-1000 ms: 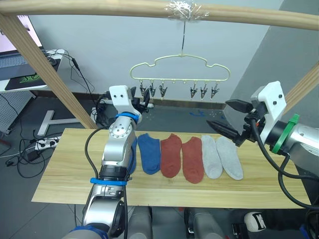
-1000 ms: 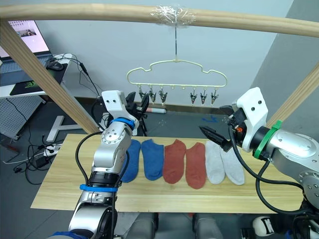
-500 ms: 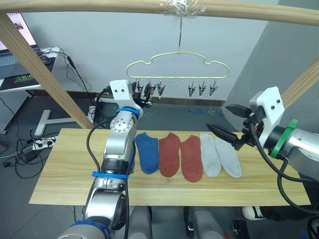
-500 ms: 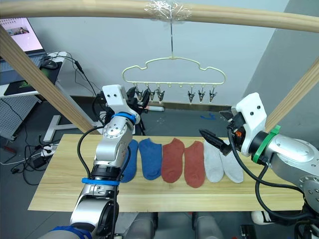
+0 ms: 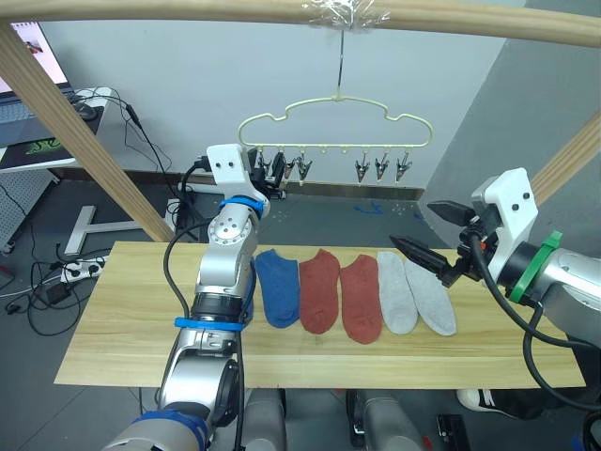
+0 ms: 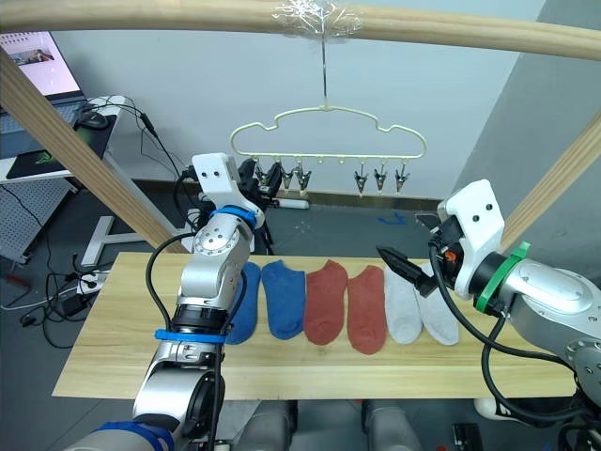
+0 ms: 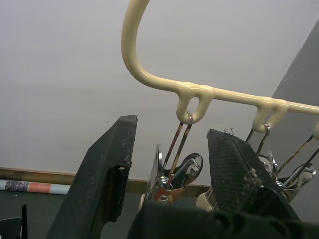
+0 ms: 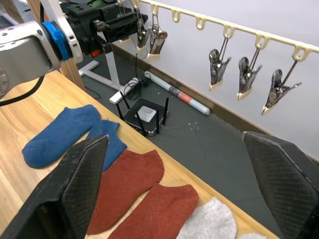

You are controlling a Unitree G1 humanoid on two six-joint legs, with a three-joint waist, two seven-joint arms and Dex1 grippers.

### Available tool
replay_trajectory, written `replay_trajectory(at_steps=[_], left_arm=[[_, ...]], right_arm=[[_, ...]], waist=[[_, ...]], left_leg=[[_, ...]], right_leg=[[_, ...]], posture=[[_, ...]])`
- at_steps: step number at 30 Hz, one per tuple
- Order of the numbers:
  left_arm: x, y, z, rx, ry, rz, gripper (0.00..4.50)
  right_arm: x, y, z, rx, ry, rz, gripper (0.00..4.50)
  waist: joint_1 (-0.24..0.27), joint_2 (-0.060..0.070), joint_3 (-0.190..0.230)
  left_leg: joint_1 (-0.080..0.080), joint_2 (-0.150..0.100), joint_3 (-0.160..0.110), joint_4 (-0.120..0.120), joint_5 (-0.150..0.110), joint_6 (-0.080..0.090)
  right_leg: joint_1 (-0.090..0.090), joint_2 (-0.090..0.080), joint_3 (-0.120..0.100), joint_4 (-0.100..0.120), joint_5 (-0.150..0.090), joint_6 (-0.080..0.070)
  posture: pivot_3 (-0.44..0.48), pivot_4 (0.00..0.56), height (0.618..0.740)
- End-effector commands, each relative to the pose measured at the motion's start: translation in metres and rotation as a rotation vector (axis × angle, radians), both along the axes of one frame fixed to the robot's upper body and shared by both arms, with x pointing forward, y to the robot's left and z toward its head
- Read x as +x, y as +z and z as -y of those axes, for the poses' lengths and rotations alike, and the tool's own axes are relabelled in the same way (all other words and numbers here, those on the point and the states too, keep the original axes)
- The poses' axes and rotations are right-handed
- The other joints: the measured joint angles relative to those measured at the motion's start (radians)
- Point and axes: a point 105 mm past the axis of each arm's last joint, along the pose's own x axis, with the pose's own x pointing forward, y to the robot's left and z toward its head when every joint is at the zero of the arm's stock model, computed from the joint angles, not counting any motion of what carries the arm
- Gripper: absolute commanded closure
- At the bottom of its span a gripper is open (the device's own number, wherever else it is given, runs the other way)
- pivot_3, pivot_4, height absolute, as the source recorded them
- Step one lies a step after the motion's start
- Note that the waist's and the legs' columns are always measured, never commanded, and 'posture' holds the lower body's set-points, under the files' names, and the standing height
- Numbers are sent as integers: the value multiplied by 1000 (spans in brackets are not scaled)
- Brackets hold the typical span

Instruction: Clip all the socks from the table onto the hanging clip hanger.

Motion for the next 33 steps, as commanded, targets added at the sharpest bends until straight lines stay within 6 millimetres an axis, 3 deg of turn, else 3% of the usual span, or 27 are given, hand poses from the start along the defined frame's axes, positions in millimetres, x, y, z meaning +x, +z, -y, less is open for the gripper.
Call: replay_trajectory(at_steps=[1,5,9,11,14,17,26,33], left_arm=[[-2,14,2,-9,-13,54,2564],[-2,14,2,-5,-14,53,3772],[-1,14,1,-6,-11,52,4409],[-1,13,1,-7,-16,44,4424],[-2,14,-2,-17,-16,38,4424],[-2,16,-3,-34,-11,39,4424],[-6,26,18,-81,-53,60,4424],[-7,24,32,-99,-78,50,4424]], right_arm=[[-6,11,-2,9,10,57,0],[-6,10,-2,14,8,55,0],[-3,5,1,4,-13,30,0],[4,-11,12,-61,-71,-33,0],[19,-51,44,-185,-213,-174,0],[31,-74,62,-250,-257,-246,0],[68,-118,91,-475,-248,-364,0],[93,-136,102,-563,-190,-442,0]], waist=[[0,0,0],[0,0,0],[0,0,1],[1,0,1],[1,0,1],[1,0,1],[-3,0,10],[1,1,29]], left_leg=[[0,0,0,0,0,0],[0,0,0,0,0,0],[0,0,0,0,0,0],[0,0,0,0,0,0],[-1,0,0,0,0,0],[-1,0,1,0,0,0],[-1,0,0,-1,0,0],[-1,0,0,-1,0,0]], right_leg=[[0,0,0,0,0,0],[0,0,0,0,0,0],[0,0,0,0,0,0],[0,0,0,0,0,0],[0,0,0,-2,0,0],[0,-1,0,-2,0,1],[-1,0,0,-3,0,1],[-1,0,0,-4,1,1]], posture=[[-18,266,740],[-18,266,740],[-13,267,740],[-14,266,740],[-5,265,740],[9,266,740],[16,280,740],[26,295,740]])
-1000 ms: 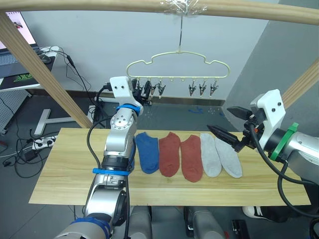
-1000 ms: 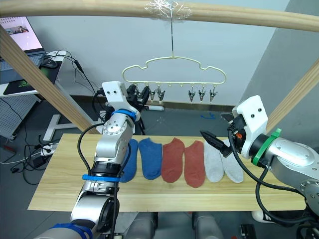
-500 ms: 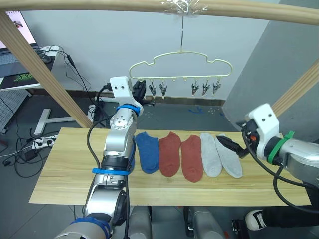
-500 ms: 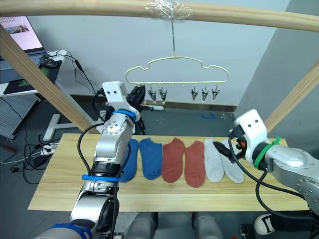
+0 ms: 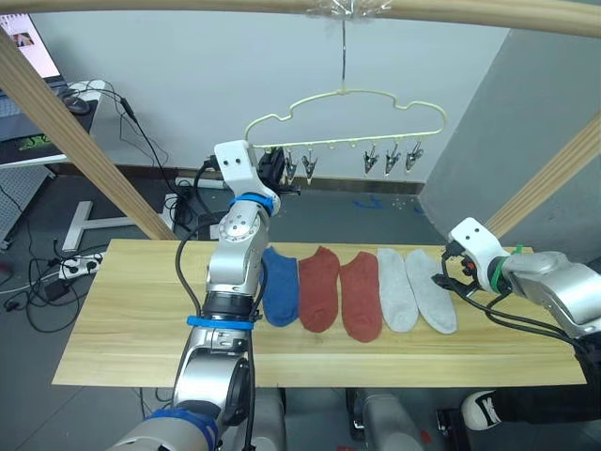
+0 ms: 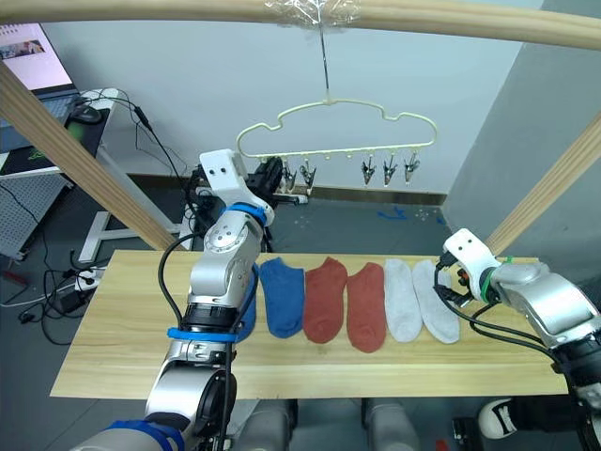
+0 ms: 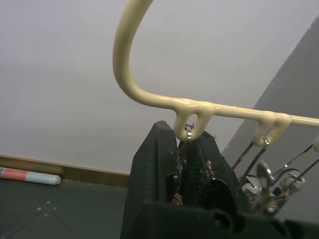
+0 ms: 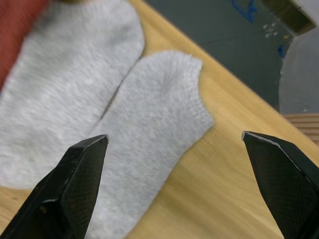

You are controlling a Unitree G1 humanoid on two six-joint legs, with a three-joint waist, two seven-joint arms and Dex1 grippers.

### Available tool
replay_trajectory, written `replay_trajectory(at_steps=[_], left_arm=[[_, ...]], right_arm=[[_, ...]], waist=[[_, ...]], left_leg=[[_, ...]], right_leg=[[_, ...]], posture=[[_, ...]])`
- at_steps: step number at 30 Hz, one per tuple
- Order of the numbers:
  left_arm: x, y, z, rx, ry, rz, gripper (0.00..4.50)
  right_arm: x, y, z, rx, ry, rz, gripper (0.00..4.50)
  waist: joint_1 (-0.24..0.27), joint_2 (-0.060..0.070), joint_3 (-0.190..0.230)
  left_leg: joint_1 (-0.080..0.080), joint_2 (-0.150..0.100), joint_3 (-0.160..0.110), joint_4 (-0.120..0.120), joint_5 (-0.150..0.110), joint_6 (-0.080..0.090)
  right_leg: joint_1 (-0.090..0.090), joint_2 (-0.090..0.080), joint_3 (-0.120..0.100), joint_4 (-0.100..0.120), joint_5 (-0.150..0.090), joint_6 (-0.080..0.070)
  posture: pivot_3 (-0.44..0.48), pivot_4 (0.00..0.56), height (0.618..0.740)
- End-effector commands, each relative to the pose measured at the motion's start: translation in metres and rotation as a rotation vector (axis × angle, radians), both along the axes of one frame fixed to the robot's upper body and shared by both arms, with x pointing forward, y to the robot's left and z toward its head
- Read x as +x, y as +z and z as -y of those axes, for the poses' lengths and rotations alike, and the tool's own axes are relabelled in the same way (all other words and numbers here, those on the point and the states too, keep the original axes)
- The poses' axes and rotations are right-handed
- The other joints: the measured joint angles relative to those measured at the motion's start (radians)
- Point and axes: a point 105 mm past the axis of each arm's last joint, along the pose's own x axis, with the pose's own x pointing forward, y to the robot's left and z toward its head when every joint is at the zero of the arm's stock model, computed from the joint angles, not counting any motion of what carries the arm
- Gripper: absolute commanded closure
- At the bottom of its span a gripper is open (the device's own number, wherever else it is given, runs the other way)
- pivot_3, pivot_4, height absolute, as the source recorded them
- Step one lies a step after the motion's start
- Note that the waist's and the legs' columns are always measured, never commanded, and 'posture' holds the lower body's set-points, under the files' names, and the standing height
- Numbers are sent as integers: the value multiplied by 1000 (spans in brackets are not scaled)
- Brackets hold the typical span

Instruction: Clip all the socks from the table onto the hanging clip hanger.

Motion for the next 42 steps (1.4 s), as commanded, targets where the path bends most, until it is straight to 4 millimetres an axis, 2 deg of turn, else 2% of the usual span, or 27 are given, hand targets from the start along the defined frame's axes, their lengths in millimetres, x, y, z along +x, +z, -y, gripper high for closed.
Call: replay_trajectory(at_steps=[1,14,29,32,35,38,39,42], left_arm=[[-5,18,6,-7,-13,65,4424],[-10,18,0,-1,16,59,4424],[-14,18,-5,13,32,52,4424],[-14,18,-6,16,34,53,4424],[-14,18,-6,16,34,52,4424],[-14,18,-6,16,32,51,4424],[-14,18,-6,16,32,51,4424],[-13,18,-6,15,30,48,4424]], right_arm=[[10,-2,2,-20,46,-23,0],[30,-26,-1,-26,155,-125,0],[24,-54,8,-58,191,-205,0],[22,-56,7,-58,204,-212,535],[21,-56,8,-60,205,-217,1598],[21,-57,9,-61,203,-220,2527],[21,-57,9,-61,203,-221,2681],[20,-58,10,-62,200,-223,3689]], waist=[[0,1,4],[7,2,21],[12,1,25],[14,1,25],[16,1,25],[17,1,25],[19,1,25],[23,1,25]], left_leg=[[0,0,0,0,0,0],[0,0,0,0,0,0],[1,-1,-1,1,0,-1],[1,-1,-1,1,0,-1],[1,-1,-1,1,0,-1],[1,-1,-1,1,0,-1],[1,-1,-1,1,0,-1],[1,-1,-1,1,0,-1]], right_leg=[[0,0,0,0,0,0],[0,-1,-1,2,1,-2],[1,-1,-1,5,2,-2],[1,-1,-1,5,2,-1],[1,-1,-1,5,2,-1],[1,-1,-1,5,2,-1],[1,-1,-1,5,2,-1],[1,-1,-1,5,2,-1]], posture=[[28,296,740],[90,309,740],[129,320,740],[131,317,740],[131,314,740],[132,310,740],[132,310,740],[134,306,740]])
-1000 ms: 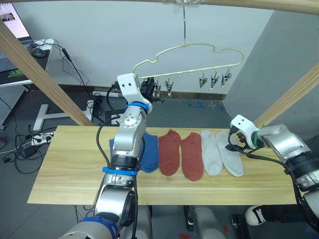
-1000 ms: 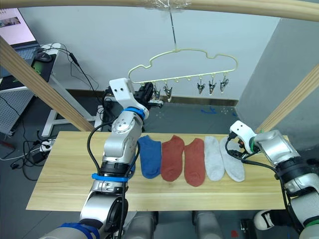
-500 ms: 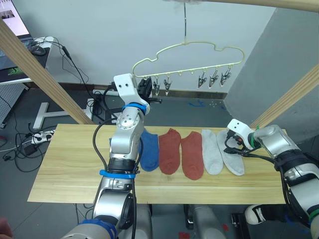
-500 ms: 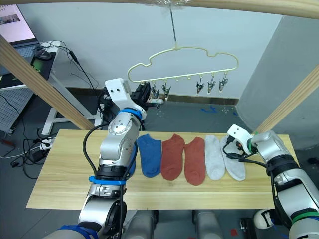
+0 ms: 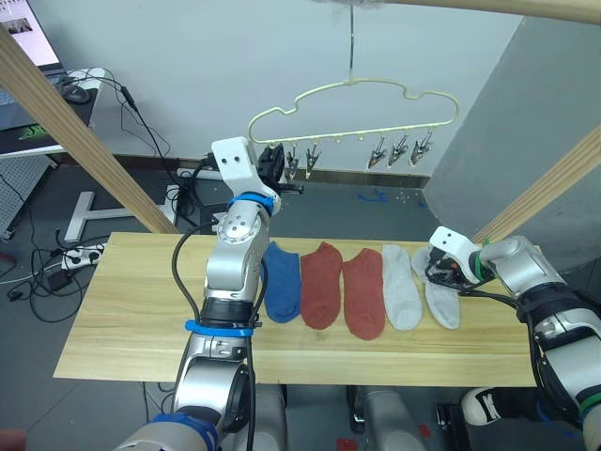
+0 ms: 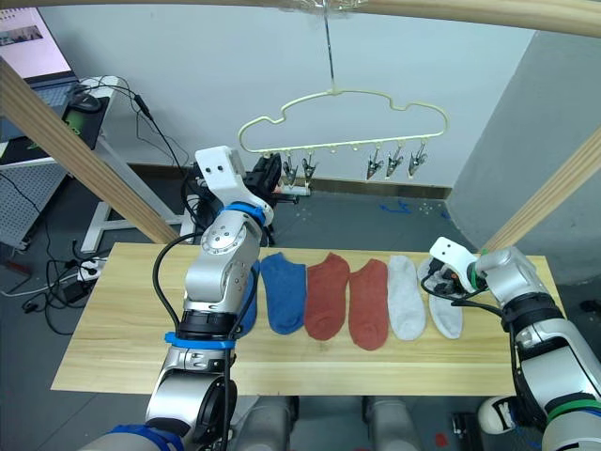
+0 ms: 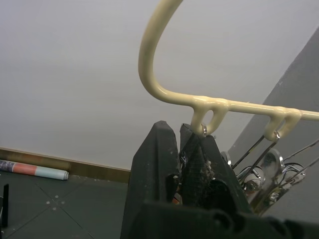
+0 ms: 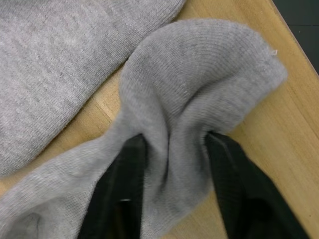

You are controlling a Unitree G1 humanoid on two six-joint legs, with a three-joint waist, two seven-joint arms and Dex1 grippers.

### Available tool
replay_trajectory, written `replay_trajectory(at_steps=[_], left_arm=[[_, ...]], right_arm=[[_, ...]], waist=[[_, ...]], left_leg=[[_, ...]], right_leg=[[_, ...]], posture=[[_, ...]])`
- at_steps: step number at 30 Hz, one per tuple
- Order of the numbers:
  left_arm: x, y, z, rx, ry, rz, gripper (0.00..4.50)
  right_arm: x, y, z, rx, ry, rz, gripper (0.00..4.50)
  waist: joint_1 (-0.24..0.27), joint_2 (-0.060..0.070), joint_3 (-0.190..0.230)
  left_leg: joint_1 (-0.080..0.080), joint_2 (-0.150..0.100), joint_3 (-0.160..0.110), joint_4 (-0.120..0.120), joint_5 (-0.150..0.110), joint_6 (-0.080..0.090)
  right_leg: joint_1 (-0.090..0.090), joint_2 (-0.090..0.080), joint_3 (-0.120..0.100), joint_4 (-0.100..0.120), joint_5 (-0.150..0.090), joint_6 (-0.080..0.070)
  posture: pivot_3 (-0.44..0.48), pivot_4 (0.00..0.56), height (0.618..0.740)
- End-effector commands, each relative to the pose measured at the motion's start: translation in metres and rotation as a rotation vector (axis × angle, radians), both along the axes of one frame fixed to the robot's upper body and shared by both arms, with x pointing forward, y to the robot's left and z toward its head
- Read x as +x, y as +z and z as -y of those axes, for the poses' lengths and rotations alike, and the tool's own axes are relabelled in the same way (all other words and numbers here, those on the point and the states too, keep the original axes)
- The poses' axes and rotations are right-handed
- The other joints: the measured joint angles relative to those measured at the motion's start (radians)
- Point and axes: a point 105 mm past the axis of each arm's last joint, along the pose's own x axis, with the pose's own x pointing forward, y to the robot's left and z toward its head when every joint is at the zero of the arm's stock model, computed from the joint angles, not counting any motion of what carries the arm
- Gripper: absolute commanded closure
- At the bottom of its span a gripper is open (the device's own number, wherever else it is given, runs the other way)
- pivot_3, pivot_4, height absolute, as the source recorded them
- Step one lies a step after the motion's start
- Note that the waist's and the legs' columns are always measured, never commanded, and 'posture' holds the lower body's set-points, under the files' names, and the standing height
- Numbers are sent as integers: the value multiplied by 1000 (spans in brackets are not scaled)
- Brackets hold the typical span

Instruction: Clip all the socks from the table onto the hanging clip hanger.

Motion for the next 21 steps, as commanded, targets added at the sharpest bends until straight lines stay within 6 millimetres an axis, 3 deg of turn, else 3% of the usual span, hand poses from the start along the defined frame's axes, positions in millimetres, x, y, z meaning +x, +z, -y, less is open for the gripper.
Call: replay_trajectory(at_steps=[1,3,7,12,17,21], left_arm=[[-4,9,0,1,-6,32,4424],[-3,7,-1,-4,-11,22,4424],[-2,6,-2,-26,-50,-5,4424],[-1,8,-2,-50,-107,-22,4424],[0,12,-6,-151,-187,-63,4424],[2,10,-11,-216,-249,-123,4424]], right_arm=[[-11,-15,5,-2,-13,-56,4047],[-12,-17,5,-4,-21,-63,4430],[-14,-15,1,12,-31,-60,4430],[-14,1,-6,36,-24,-3,4430],[-22,40,-15,113,-29,99,4430],[-47,72,-38,217,24,127,4430]], waist=[[3,0,0],[4,0,0],[5,0,0],[5,0,0],[4,0,0],[1,0,0]], left_leg=[[0,0,0,0,0,0],[0,0,0,0,0,0],[1,0,0,0,0,0],[1,0,0,0,0,-1],[0,0,0,0,2,-4],[0,0,0,0,2,-4]], right_leg=[[0,0,0,0,0,0],[0,0,0,0,0,0],[0,0,0,0,0,0],[0,0,0,0,0,0],[0,0,0,0,0,0],[0,0,-1,0,0,0]], posture=[[134,304,740],[126,300,740],[115,294,740],[102,286,740],[87,279,740],[58,271,740]])
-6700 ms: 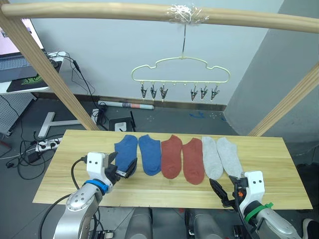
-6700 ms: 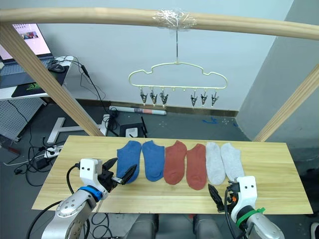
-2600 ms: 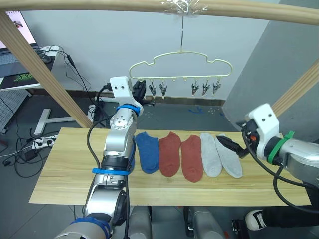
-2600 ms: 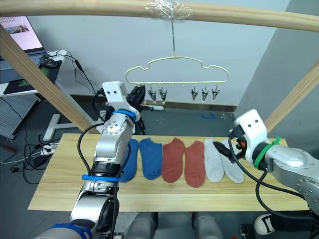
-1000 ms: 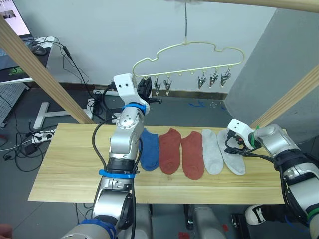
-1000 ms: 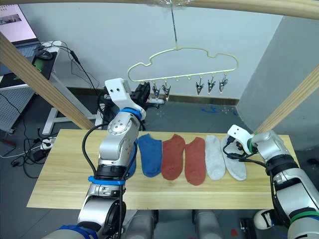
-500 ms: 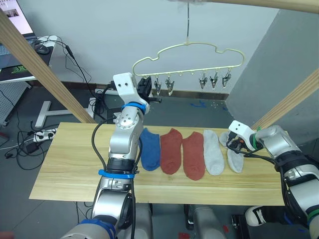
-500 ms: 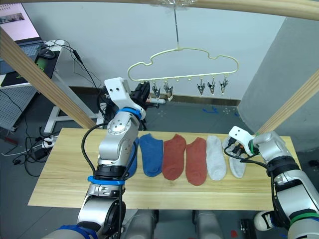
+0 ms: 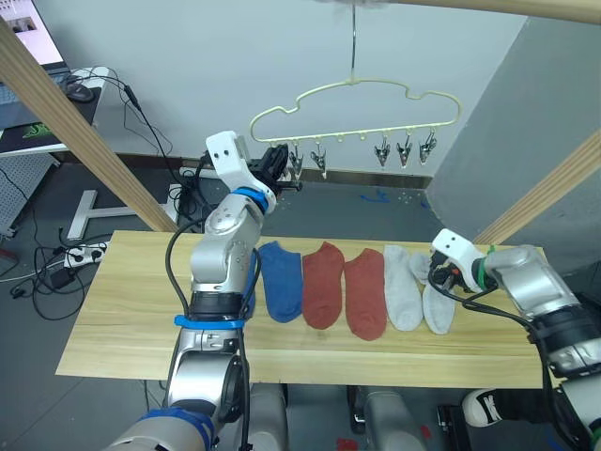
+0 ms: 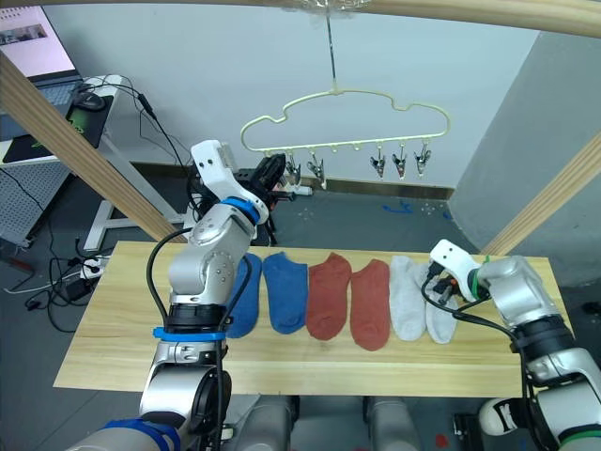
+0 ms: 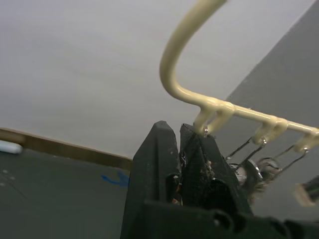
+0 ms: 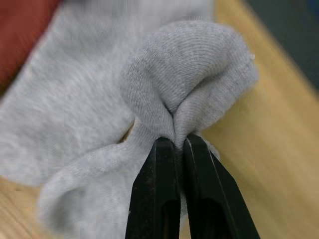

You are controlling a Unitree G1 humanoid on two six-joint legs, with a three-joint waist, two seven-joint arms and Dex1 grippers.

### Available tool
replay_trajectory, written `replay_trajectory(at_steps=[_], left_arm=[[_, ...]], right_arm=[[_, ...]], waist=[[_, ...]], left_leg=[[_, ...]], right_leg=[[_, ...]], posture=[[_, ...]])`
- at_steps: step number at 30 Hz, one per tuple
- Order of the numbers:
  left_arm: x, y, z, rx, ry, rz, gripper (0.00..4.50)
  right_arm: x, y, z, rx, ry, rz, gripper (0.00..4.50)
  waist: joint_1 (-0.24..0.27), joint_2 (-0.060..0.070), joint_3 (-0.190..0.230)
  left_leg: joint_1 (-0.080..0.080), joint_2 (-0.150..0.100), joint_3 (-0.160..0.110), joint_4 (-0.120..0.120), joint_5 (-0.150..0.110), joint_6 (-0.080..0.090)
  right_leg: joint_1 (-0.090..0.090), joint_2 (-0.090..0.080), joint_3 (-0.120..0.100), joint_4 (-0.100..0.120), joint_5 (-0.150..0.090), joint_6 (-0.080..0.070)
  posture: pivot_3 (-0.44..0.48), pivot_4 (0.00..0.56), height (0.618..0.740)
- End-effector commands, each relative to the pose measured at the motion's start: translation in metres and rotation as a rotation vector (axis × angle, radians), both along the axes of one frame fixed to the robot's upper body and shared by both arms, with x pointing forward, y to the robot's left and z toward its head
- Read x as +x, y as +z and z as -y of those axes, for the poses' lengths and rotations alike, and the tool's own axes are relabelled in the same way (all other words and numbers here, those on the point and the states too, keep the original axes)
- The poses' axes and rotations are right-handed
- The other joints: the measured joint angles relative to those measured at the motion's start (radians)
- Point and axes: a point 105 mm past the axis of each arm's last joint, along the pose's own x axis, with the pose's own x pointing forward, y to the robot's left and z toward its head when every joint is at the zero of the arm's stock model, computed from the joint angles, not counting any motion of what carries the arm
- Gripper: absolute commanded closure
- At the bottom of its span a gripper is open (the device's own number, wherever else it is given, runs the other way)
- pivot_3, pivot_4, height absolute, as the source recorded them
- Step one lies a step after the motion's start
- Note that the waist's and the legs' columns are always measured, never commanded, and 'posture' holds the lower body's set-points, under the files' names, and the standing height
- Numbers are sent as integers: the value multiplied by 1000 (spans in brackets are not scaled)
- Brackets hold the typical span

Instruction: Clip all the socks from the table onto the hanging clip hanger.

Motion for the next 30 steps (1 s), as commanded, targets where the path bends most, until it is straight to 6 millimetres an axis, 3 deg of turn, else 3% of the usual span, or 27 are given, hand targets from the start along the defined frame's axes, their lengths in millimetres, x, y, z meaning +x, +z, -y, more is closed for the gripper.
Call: replay_trajectory(at_steps=[1,8,19,23,30], left_arm=[[0,7,-7,-45,-44,-18,4424],[3,11,-14,-156,-136,-97,4424],[6,8,-24,-287,-166,-259,4424],[4,7,-30,-322,-171,-312,4424],[5,13,-35,-345,-174,-340,4424]], right_arm=[[-22,33,-21,88,67,43,4430],[-41,66,-70,235,160,93,4430],[-12,91,-172,437,198,219,4430],[-1,92,-197,447,179,267,4430],[10,95,-223,468,184,297,4430]], waist=[[-1,0,0],[-21,0,0],[-47,-1,-1],[-50,-1,-1],[-51,-1,-1]], left_leg=[[0,0,0,0,0,0],[0,0,-1,0,0,0],[-1,0,-2,1,0,-1],[-1,0,-2,0,0,-1],[-1,1,-2,0,0,-1]], right_leg=[[0,0,0,0,0,0],[0,0,-1,0,0,2],[-1,0,-2,2,1,1],[-2,0,-2,2,1,0],[-2,0,-2,3,1,0]], posture=[[53,270,740],[29,260,740],[19,255,740],[14,258,740],[19,254,740]])
